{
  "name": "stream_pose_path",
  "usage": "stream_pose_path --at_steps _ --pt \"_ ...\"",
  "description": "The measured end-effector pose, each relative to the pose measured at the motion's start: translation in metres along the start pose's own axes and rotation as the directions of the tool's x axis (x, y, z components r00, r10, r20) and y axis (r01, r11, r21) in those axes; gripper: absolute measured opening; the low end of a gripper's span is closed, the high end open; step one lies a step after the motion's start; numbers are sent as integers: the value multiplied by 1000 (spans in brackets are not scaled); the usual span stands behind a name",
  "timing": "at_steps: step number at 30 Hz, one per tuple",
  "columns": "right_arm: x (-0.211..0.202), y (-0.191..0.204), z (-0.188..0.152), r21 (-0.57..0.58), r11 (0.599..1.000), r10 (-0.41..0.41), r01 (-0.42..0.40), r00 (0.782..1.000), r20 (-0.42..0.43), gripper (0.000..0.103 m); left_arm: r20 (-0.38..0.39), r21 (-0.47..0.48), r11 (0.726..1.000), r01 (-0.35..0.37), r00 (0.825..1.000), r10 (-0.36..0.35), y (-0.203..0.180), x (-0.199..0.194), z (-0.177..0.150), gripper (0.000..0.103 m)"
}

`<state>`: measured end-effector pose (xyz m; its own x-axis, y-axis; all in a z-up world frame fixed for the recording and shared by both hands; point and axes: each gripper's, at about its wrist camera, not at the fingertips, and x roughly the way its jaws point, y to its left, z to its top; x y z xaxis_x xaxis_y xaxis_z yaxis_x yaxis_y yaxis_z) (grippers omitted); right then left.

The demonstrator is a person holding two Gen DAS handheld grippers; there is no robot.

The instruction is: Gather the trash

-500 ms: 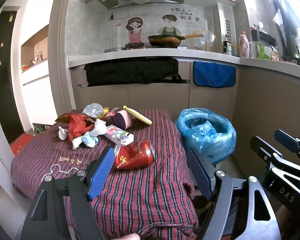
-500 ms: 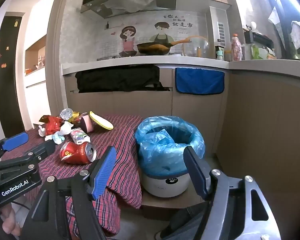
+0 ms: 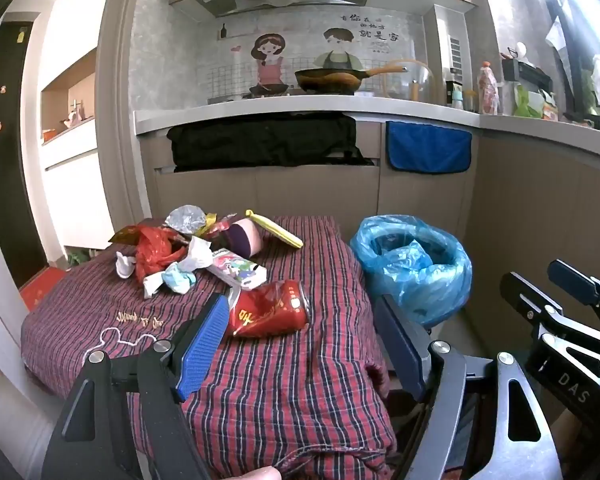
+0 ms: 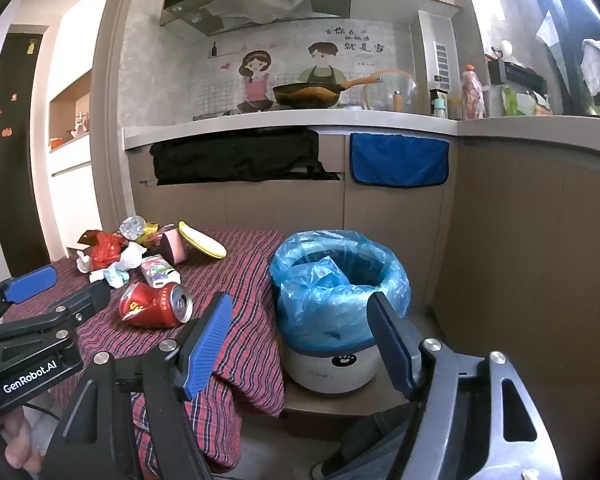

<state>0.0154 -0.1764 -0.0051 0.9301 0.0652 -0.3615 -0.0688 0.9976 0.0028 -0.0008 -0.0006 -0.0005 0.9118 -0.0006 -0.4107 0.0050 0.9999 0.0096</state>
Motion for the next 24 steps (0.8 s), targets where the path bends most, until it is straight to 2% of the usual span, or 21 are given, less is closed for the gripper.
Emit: stream_pose_path --at_steps 24 --pt "4 1 -2 4 1000 13 -13 1000 -20 67 -3 -1 1000 2 1000 -2 0 3 -1 75"
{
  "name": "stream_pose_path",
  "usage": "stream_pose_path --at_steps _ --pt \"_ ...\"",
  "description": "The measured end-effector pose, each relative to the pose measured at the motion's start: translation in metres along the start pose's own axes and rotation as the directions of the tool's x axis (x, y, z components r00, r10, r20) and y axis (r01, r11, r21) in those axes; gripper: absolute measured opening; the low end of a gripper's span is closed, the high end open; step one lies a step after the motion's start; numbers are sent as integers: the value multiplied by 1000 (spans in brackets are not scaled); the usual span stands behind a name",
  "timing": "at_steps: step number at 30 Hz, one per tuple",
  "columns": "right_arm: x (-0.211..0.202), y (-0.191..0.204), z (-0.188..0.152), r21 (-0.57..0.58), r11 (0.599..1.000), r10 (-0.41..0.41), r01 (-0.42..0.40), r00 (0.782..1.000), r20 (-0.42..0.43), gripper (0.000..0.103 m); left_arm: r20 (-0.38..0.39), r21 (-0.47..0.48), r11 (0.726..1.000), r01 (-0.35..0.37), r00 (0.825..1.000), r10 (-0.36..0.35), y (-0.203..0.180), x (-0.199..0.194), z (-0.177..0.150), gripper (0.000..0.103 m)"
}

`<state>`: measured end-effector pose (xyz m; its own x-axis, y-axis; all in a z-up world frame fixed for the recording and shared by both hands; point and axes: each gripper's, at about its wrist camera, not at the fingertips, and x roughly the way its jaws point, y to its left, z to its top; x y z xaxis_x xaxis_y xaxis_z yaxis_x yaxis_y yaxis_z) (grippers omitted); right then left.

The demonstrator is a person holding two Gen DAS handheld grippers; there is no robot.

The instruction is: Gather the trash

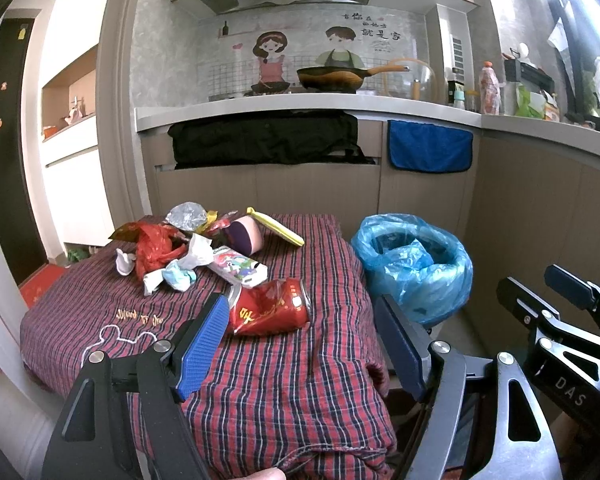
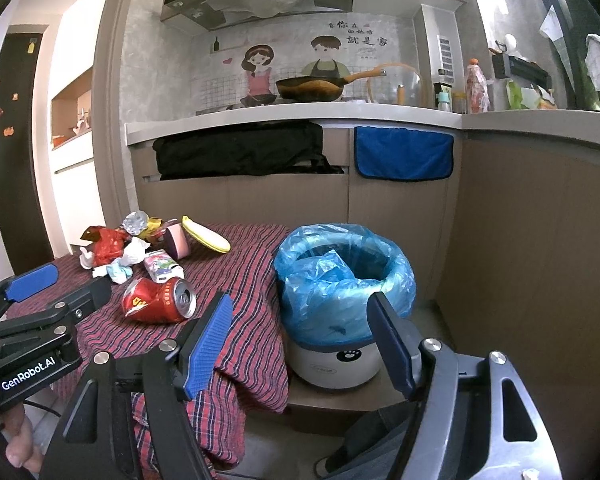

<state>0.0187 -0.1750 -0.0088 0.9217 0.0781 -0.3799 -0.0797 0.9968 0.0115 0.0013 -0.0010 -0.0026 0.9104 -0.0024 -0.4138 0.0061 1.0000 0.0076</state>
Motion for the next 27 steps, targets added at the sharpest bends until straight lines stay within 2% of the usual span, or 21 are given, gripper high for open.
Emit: stream_pose_path --at_steps 27 --pt "0 7 0 -11 999 41 -41 999 -18 67 -3 -2 1000 1 1000 -1 0 0 0 75"
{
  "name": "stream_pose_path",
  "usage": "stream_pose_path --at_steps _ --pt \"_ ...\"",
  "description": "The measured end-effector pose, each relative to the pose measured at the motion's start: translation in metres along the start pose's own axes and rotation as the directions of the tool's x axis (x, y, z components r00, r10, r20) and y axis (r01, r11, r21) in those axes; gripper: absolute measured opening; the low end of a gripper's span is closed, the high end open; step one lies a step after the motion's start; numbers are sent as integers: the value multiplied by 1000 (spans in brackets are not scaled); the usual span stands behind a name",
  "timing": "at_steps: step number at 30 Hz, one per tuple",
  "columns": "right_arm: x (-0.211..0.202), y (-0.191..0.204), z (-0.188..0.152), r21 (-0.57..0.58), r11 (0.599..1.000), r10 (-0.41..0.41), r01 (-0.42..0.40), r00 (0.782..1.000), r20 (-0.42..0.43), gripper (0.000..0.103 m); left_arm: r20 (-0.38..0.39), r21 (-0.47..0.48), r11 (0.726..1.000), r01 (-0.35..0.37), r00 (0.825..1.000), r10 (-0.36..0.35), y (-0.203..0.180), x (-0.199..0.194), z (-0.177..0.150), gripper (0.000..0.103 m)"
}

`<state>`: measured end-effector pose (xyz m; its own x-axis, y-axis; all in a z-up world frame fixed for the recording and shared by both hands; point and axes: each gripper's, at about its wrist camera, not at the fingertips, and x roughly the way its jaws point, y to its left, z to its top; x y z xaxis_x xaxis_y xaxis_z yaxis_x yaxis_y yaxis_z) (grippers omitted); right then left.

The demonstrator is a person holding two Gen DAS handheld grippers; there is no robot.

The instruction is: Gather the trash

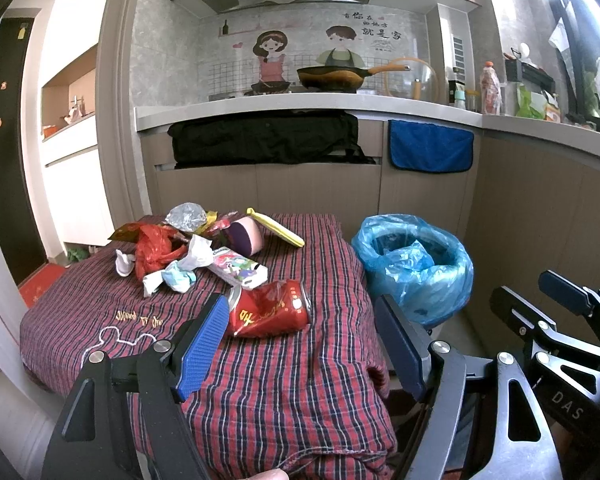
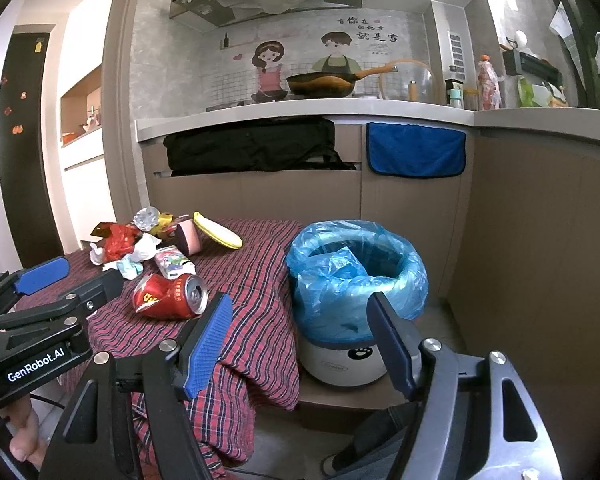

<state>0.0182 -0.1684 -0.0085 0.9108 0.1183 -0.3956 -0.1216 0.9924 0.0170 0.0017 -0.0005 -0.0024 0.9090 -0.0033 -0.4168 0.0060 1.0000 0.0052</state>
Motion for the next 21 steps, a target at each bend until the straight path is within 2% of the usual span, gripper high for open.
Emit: stream_pose_path --at_steps 21 --pt "0 -1 0 2 1000 1 -1 1000 -2 67 -1 -1 1000 1 1000 -1 0 0 0 75"
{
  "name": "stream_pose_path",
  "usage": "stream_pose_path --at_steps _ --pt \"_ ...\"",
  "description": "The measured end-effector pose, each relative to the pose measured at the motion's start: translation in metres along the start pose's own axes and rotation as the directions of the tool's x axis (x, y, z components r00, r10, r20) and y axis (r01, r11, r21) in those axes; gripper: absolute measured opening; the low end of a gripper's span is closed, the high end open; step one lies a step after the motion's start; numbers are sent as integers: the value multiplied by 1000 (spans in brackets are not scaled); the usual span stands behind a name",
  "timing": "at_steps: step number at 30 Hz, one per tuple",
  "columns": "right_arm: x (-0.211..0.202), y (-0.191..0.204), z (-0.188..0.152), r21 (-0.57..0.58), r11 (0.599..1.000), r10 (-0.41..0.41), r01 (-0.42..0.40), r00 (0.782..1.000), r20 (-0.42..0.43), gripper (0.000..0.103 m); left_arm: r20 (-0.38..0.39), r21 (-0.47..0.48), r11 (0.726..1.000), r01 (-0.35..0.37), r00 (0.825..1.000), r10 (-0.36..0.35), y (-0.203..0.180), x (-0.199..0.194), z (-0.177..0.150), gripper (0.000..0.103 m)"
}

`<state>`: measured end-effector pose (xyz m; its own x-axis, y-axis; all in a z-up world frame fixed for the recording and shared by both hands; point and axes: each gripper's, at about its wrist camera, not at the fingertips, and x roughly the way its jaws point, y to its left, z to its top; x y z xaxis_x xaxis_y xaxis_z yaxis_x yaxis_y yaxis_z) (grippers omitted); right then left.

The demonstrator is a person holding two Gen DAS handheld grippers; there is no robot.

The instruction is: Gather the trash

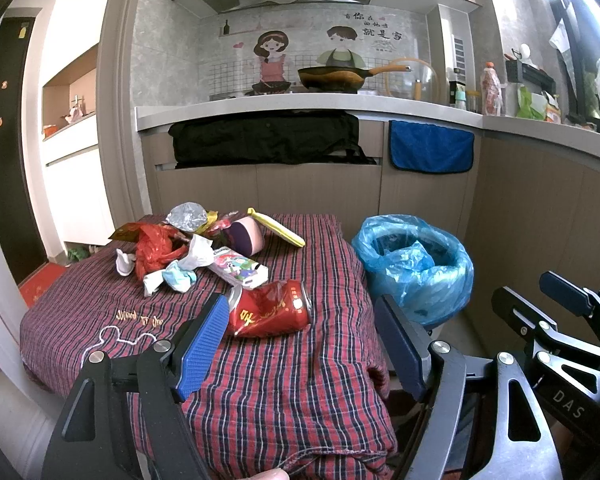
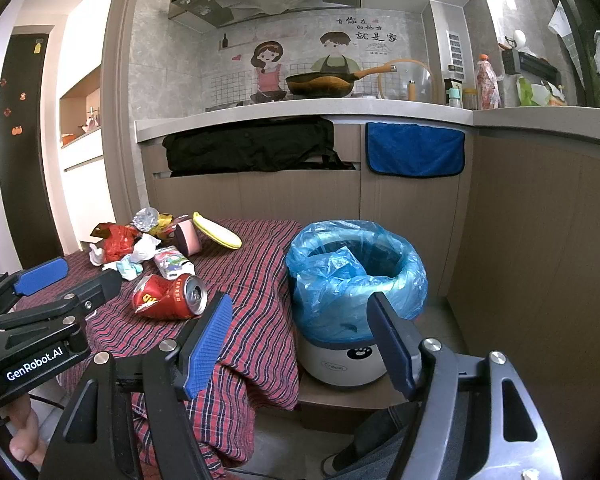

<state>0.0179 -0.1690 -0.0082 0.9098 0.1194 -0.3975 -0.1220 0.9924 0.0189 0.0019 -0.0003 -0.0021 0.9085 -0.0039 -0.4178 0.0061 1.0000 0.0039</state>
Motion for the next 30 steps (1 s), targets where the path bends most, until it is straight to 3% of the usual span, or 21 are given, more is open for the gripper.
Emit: stream_pose_path --at_steps 13,22,30 --pt "1 0 1 -2 1000 3 -3 1000 -3 67 -2 -7 1000 -3 1000 3 -2 4 -3 75" --pt "23 3 22 -49 999 13 -12 1000 21 67 -19 -74 996 -40 999 39 50 30 17 75" --pt "64 30 57 -109 988 113 -109 993 37 67 -11 -184 976 -119 993 119 120 55 28 76"
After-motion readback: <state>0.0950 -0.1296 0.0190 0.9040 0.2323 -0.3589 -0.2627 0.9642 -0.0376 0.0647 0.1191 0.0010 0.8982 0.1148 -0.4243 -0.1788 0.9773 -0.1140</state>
